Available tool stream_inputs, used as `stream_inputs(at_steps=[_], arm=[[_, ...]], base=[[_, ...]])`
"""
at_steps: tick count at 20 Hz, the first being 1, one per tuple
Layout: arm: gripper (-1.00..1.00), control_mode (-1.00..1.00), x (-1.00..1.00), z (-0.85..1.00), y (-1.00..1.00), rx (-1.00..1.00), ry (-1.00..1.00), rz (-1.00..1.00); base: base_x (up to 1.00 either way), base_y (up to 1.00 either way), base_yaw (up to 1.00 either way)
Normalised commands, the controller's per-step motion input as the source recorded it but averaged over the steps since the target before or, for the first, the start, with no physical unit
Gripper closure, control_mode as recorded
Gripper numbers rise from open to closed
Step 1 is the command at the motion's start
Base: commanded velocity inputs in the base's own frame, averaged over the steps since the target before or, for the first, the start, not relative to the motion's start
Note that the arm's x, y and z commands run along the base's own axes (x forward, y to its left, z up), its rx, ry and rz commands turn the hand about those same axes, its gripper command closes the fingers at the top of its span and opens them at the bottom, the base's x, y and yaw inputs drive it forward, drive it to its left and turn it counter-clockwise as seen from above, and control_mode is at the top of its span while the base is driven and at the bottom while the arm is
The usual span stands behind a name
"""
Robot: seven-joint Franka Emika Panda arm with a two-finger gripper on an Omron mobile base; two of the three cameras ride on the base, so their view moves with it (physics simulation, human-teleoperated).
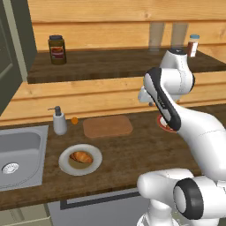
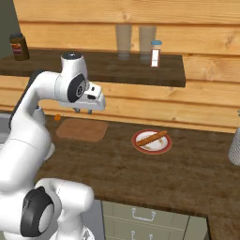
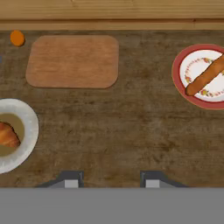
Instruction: From the different types of pastries on the counter, select a croissant and place it on the cutting board. Then retrieve a jar of jam from the cabinet and place it alongside the croissant on the cutting board.
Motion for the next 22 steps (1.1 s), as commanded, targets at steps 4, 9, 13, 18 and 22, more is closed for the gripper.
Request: stream_inputs(at_steps=[4, 9, 13, 18, 22], arm=[[-1.00, -1.00, -0.15, -0.08, 0.52, -0.16, -0.02, 0.03], [-1.00, -1.00, -0.46, -0.43, 0.77, -0.07, 0.03, 0.20], [-1.00, -1.00, -0.03, -0.46, 0.52, 0.02, 0.23, 0.18], [-1.00, -1.00, 0.00, -0.36, 0.61, 0.05, 0.20, 0.19], [-1.00, -1.00, 0.00, -0.54, 0.83, 0.06, 0.26, 0.23]], base=[[0.00, 0.00, 0.00], [0.00, 0.00, 0.00], [0.00, 0.00, 0.00], [0.00, 0.00, 0.00], [0.00, 0.00, 0.00]])
